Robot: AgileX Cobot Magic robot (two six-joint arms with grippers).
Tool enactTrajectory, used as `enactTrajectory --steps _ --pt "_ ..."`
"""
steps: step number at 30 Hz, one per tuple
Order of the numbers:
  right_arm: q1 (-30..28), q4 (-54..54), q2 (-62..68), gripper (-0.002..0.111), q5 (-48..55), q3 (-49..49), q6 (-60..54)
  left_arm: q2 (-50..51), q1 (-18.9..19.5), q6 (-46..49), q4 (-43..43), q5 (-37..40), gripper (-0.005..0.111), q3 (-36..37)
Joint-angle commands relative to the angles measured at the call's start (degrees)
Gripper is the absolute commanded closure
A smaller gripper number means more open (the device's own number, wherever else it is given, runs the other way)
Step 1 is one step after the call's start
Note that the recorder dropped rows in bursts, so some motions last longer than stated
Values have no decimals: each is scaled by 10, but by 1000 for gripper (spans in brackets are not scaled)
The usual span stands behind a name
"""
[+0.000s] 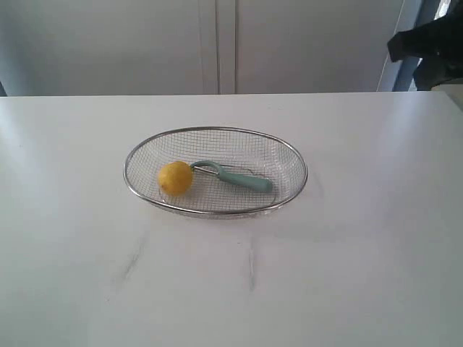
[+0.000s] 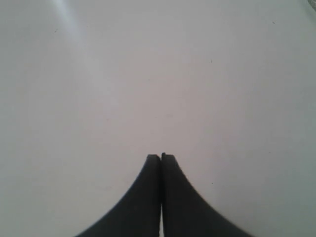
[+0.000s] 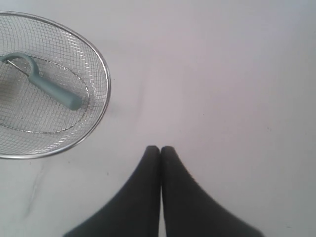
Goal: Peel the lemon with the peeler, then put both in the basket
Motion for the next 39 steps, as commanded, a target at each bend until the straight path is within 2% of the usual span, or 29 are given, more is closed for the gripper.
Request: enactTrajectory --steps 1,11,24,29,39 --pt "-3 -20 -69 108 -7 47 -1 -3 2 -2 -1 10 107 5" --pt "-3 -30 -221 108 -15 145 -1 -3 2 -2 -1 9 107 5" --pt "-3 -30 -433 108 -145 294 -1 -3 2 -2 -1 9 107 5" --pt "-4 -29 -509 108 -159 365 -1 -3 2 -2 -1 9 107 5" --pt "-61 -26 -636 108 -171 492 -1 -3 2 -2 -1 9 107 5"
